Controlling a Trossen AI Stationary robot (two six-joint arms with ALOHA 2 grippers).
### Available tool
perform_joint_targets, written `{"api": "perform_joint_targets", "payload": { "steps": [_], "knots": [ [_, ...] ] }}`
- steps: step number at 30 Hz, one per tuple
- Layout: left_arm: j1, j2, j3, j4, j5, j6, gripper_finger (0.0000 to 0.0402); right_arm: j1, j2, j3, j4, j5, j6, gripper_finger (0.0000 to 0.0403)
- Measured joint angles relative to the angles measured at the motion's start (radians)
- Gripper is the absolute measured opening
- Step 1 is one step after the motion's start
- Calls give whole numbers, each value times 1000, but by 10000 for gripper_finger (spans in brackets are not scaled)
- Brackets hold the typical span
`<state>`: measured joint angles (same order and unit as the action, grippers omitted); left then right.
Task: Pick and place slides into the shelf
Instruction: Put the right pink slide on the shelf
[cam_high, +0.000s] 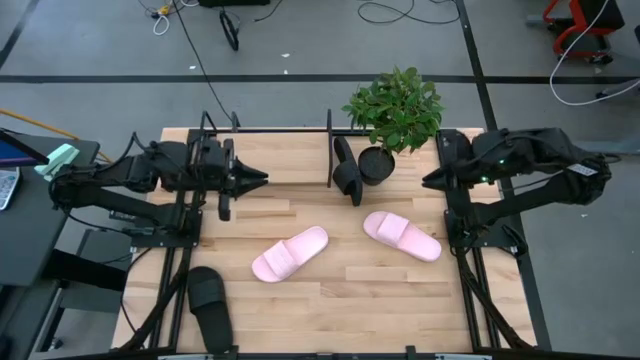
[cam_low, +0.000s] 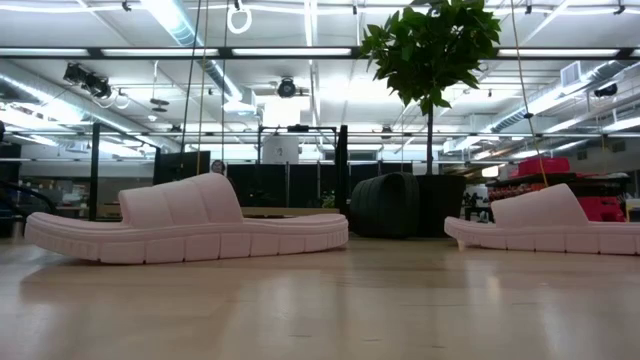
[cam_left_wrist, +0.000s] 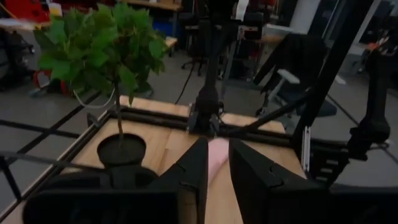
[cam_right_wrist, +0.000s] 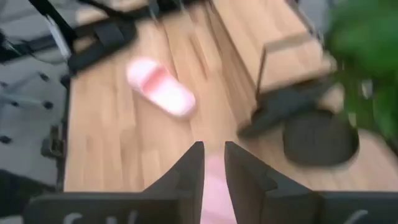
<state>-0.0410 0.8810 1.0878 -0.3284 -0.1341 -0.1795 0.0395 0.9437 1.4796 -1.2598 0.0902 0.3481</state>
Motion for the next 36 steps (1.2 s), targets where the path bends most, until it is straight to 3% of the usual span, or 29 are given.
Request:
{"api": "perform_joint_targets", "payload": {
  "steps": [12, 21, 28, 36],
  "knots": [
    [0, 0, 0, -77, 0, -1, 65, 1, -164, -309, -50, -34, 238, 93],
    [0, 0, 0, -173, 0, -18, 71, 1, -239, -616, -38, -140, 440, 123],
    [0, 0, 0, -187, 0, -20, 70, 2, -238, -808, 81, -259, 463, 168],
    [0, 2, 0, -204, 0, -24, 59, 2, -202, -881, 211, -263, 434, 240]
  ]
}}
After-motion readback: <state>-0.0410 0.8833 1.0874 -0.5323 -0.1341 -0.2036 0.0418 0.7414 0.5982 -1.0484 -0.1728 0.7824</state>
